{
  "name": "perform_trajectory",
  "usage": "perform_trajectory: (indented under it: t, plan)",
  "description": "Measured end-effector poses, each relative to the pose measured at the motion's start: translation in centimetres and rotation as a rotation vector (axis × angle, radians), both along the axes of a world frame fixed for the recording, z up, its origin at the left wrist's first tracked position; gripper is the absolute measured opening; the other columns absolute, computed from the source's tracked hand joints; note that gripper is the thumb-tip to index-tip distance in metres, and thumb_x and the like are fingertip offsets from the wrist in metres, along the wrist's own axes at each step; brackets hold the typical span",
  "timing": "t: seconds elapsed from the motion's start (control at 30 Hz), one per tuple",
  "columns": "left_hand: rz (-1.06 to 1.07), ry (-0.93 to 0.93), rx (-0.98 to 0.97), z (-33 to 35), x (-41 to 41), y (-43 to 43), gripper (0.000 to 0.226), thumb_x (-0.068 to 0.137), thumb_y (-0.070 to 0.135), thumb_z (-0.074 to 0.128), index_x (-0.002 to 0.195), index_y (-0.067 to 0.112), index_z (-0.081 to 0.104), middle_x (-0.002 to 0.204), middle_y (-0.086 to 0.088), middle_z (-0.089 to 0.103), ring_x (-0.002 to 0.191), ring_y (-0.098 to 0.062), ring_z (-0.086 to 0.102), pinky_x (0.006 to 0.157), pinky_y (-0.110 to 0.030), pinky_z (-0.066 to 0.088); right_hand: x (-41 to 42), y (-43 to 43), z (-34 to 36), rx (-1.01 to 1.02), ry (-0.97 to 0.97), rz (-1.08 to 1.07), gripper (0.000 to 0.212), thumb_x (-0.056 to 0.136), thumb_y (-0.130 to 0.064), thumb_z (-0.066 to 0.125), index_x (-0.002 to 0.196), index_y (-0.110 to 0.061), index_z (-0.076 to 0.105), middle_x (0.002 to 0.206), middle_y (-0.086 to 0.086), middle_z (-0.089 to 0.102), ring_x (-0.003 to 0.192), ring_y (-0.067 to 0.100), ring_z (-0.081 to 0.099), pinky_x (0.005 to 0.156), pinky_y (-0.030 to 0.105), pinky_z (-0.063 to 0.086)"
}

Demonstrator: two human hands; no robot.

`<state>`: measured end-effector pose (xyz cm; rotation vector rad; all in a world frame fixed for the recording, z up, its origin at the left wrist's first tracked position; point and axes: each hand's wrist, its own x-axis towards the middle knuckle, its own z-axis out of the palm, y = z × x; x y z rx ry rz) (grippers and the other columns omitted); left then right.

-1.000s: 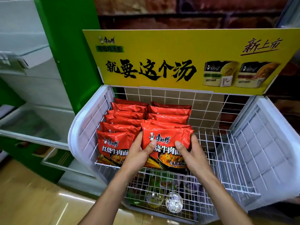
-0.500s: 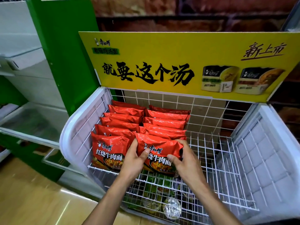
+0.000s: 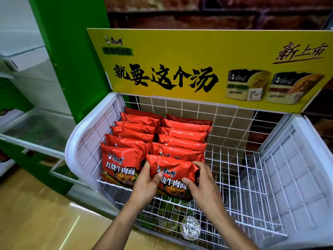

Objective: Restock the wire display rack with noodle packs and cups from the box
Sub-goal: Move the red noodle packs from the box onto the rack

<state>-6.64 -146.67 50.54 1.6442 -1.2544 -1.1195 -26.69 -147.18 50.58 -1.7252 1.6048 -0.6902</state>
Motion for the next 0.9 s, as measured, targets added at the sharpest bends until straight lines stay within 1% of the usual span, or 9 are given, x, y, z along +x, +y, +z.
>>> perform_trajectory:
  t: [0.07, 0.17, 0.27, 0.3, 0.43, 0.53, 0.63, 0.77, 0.9]
  plan:
    - [-0.009, -0.026, -0.015, 0.2, -0.2, 0.2, 0.049, 0.101, 0.021, 0.060, 0.138, 0.043, 0.038, 0.130, 0.022, 0.054, 0.128, -0.006, 0.051, 0.108, -0.030, 0.042, -0.1, 0.4, -0.2, 0.010, 0.001, -0.002, 0.069, 0.089, -0.052, 0.065, 0.144, -0.034, 0.027, 0.147, -0.011, 0.035, 0.119, 0.013, 0.058, 0.092, 0.038, 0.057]
    - [0.000, -0.085, -0.035, 0.3, -0.4, 0.4, 0.055, 0.100, 0.024, 0.061, 0.146, 0.037, 0.033, 0.132, 0.021, 0.052, 0.127, -0.005, 0.048, 0.107, -0.028, 0.039, -0.1, 0.8, -0.6, 0.051, 0.013, 0.010, 0.071, 0.087, -0.046, 0.071, 0.140, -0.031, 0.026, 0.148, -0.013, 0.034, 0.110, 0.007, 0.055, 0.092, 0.034, 0.053]
    - [0.020, -0.139, -0.025, 0.1, -0.4, 0.7, 0.050, 0.099, 0.021, 0.062, 0.133, 0.043, 0.033, 0.125, 0.024, 0.052, 0.124, -0.008, 0.051, 0.105, -0.030, 0.041, -0.1, 1.0, -0.8, 0.082, 0.019, 0.014, 0.068, 0.087, -0.037, 0.075, 0.135, -0.027, 0.028, 0.146, -0.012, 0.036, 0.103, 0.002, 0.051, 0.092, 0.029, 0.049]
    - [0.027, -0.147, -0.018, -0.1, -0.4, 0.8, 0.049, 0.099, 0.021, 0.062, 0.132, 0.043, 0.034, 0.126, 0.022, 0.054, 0.125, -0.010, 0.053, 0.106, -0.033, 0.042, -0.1, 1.0, -0.7, 0.089, 0.017, 0.018, 0.066, 0.087, -0.035, 0.075, 0.133, -0.028, 0.029, 0.146, -0.011, 0.037, 0.102, 0.002, 0.052, 0.093, 0.030, 0.049]
    - [0.052, -0.197, -0.021, 0.0, -0.5, 1.2, 0.056, 0.101, 0.025, 0.059, 0.148, 0.031, 0.030, 0.138, 0.007, 0.055, 0.127, -0.016, 0.054, 0.107, -0.037, 0.044, 0.1, 1.1, -0.8, 0.077, 0.009, 0.035, 0.060, 0.089, -0.032, 0.073, 0.129, -0.030, 0.029, 0.146, -0.011, 0.040, 0.108, 0.005, 0.058, 0.096, 0.033, 0.051]
    - [0.060, -0.214, -0.032, 0.2, -0.6, 1.4, 0.053, 0.102, 0.023, 0.056, 0.147, 0.032, 0.031, 0.137, 0.004, 0.057, 0.126, -0.020, 0.055, 0.106, -0.038, 0.045, 0.2, 1.0, -0.9, 0.086, -0.012, 0.007, 0.058, 0.088, -0.033, 0.074, 0.128, -0.030, 0.033, 0.145, -0.011, 0.042, 0.097, 0.004, 0.060, 0.091, 0.032, 0.052]
    - [0.049, -0.231, -0.045, 0.1, -0.7, 1.8, 0.052, 0.103, 0.020, 0.053, 0.149, 0.032, 0.030, 0.140, 0.004, 0.056, 0.130, -0.020, 0.053, 0.109, -0.041, 0.043, 0.2, 1.4, -0.9, 0.080, -0.008, -0.006, 0.059, 0.088, -0.036, 0.074, 0.130, -0.030, 0.033, 0.147, -0.009, 0.042, 0.108, 0.009, 0.062, 0.093, 0.037, 0.053]
    - [0.039, -0.212, -0.030, 0.3, -0.5, 2.4, 0.059, 0.103, 0.021, 0.053, 0.155, 0.031, 0.025, 0.146, 0.005, 0.051, 0.135, -0.017, 0.048, 0.115, -0.044, 0.039, 0.0, 2.0, -0.4, 0.092, -0.043, -0.031, 0.068, 0.089, -0.035, 0.072, 0.142, -0.028, 0.030, 0.154, -0.007, 0.037, 0.118, 0.010, 0.058, 0.101, 0.048, 0.049]
    - [0.019, -0.208, -0.029, 0.4, -0.3, 2.5, 0.062, 0.102, 0.023, 0.055, 0.155, 0.032, 0.024, 0.148, 0.008, 0.049, 0.135, -0.013, 0.046, 0.115, -0.044, 0.038, 0.0, 2.4, 0.2, 0.100, -0.073, -0.076, 0.069, 0.090, -0.035, 0.071, 0.144, -0.031, 0.028, 0.156, -0.007, 0.036, 0.112, 0.006, 0.061, 0.103, 0.051, 0.047]
